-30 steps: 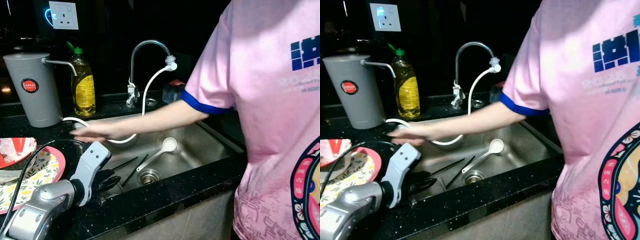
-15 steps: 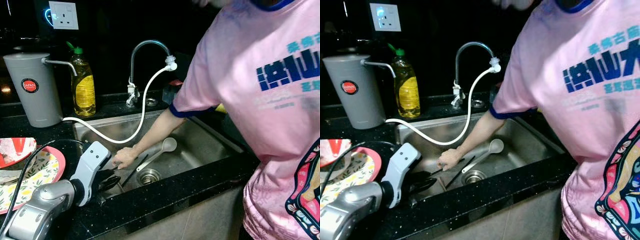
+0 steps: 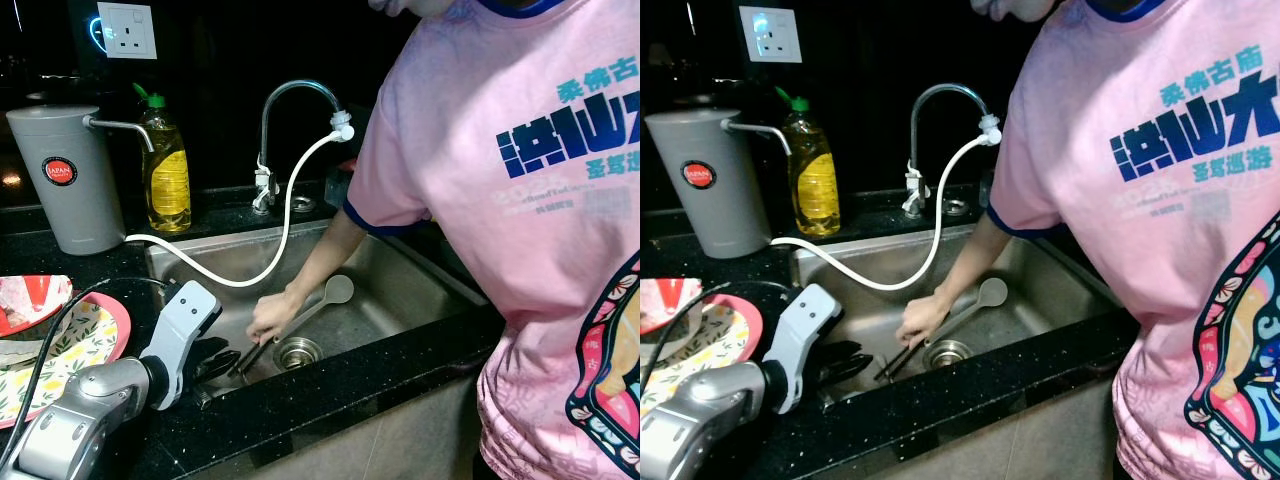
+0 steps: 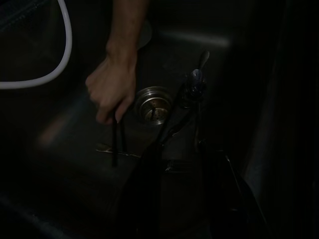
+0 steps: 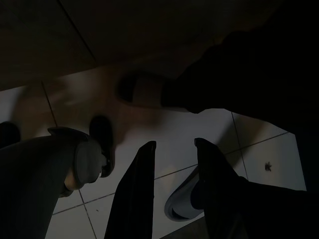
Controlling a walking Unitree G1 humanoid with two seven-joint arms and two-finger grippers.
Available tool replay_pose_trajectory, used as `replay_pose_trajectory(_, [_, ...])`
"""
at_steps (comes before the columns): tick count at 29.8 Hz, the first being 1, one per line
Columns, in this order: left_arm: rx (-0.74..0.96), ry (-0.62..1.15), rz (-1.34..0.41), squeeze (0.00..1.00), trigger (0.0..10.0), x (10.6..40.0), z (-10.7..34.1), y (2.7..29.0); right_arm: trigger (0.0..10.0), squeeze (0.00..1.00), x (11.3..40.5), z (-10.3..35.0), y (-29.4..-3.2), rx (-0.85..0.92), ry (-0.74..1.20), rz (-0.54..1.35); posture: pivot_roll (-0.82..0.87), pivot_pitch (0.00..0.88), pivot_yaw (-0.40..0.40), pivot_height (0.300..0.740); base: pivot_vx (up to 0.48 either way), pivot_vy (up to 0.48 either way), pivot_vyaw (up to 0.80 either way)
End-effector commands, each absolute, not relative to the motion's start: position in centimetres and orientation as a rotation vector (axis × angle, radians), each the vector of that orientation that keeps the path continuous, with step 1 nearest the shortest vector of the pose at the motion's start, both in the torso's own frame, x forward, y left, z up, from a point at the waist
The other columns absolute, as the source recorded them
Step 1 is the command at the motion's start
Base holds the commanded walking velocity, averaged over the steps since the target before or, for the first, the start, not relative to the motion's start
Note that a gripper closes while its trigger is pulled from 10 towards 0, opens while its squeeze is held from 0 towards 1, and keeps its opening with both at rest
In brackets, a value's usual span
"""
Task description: Kitchen organization
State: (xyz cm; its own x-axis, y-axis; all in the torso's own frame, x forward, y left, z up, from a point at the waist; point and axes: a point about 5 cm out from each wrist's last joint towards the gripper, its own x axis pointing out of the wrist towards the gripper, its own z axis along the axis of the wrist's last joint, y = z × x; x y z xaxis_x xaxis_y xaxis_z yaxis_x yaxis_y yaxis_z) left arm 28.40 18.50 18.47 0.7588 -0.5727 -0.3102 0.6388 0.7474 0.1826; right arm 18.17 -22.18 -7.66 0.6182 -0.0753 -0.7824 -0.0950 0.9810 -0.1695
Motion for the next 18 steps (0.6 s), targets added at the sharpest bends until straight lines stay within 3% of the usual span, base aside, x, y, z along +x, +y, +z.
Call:
replay_pose_trajectory(1, [0.283,0.253,-0.683,0.0,10.0,28.51,18.09,18.09,10.0,0.0,17.45,-7.94,-22.6,-0.212,0.935,0.004,-0.03,0.0,-0.065,0.74,0.0,0.0,0.0])
replay_pose_trajectory(18, [0.283,0.252,-0.681,0.0,10.0,28.51,18.09,18.09,10.0,0.0,17.28,-8.0,-22.69,-0.213,0.94,0.003,-0.03,0.0,-0.068,0.74,0.0,0.0,0.0])
